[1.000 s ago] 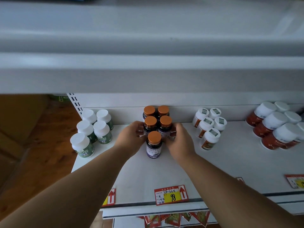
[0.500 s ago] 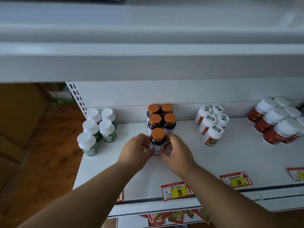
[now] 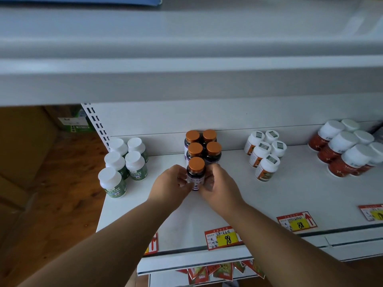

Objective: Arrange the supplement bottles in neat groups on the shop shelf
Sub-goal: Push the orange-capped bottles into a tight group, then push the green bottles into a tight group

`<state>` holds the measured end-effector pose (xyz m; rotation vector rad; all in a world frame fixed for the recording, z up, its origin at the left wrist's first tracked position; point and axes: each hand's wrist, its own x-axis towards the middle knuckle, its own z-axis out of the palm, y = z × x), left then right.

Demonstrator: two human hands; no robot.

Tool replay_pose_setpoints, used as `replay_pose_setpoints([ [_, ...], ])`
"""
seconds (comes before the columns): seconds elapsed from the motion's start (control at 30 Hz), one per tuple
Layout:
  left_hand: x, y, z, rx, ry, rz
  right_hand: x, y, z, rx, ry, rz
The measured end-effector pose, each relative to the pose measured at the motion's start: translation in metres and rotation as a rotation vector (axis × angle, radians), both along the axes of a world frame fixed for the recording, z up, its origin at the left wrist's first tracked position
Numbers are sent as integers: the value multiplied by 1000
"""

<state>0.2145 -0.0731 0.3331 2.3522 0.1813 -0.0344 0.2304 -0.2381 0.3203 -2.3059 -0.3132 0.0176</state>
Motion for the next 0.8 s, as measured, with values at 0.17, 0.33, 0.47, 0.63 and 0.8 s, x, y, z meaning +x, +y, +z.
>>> replay_pose_setpoints([
  [0.17,-7,0,3,33,-29,4,-5,-3,6,-6,-92,-28],
  [0.33,-32,-2,12,76,-119,52,-15,-8,13,-39,-142,0],
  [0.47,-58,-10,21,97,-151,92,-26,-13,21,-32,-150,50],
  [0.63,-88,-26,28,92,-210,166,-50,-28,31,11,-167,97],
  [0.8,-109,-32,36,88,-234,154,-73,-29,48,-3,-172,154],
])
